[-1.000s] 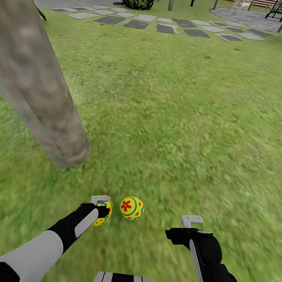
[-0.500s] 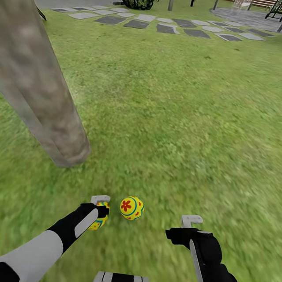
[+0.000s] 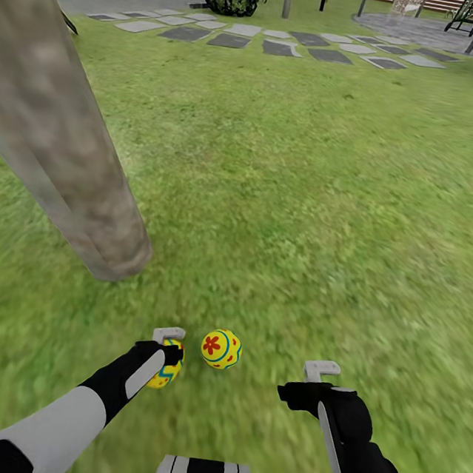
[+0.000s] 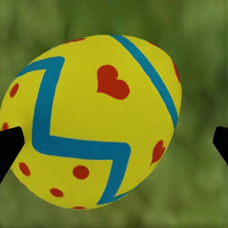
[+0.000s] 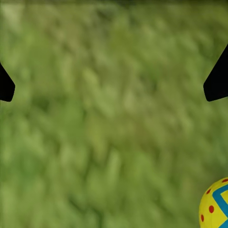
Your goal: Take the three Easter eggs out of the wicker basket on the lawn in the garden, then place them on the lawn next to a single tree (choose any tree) so that all three eggs are next to the same tree and none are left in the basket.
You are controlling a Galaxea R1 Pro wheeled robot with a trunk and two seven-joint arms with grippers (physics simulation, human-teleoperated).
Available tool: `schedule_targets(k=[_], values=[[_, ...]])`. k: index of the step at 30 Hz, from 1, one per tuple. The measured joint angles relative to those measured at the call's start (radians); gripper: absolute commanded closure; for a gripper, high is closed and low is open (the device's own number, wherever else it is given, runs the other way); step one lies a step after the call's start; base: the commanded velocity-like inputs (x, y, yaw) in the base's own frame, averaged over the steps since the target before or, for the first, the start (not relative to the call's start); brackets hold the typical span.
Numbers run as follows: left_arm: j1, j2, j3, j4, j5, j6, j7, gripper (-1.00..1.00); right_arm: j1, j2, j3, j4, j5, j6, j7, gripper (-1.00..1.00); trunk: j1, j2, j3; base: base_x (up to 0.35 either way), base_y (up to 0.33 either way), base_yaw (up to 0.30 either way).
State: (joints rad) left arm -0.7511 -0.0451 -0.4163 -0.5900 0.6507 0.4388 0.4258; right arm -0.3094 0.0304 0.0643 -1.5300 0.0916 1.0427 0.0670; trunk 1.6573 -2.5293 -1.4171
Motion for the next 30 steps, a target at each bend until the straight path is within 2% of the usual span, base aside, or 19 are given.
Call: schedule_targets(k=[30], values=[[0.0,0.0,0.0,0.001,0.001,0.001,-0.001,-1.0,0.0,0.0,0.0,0.0,0.0,0.0,0.0,-1.0,-0.014,0.007,0.116,0.0,0.0,0.0]])
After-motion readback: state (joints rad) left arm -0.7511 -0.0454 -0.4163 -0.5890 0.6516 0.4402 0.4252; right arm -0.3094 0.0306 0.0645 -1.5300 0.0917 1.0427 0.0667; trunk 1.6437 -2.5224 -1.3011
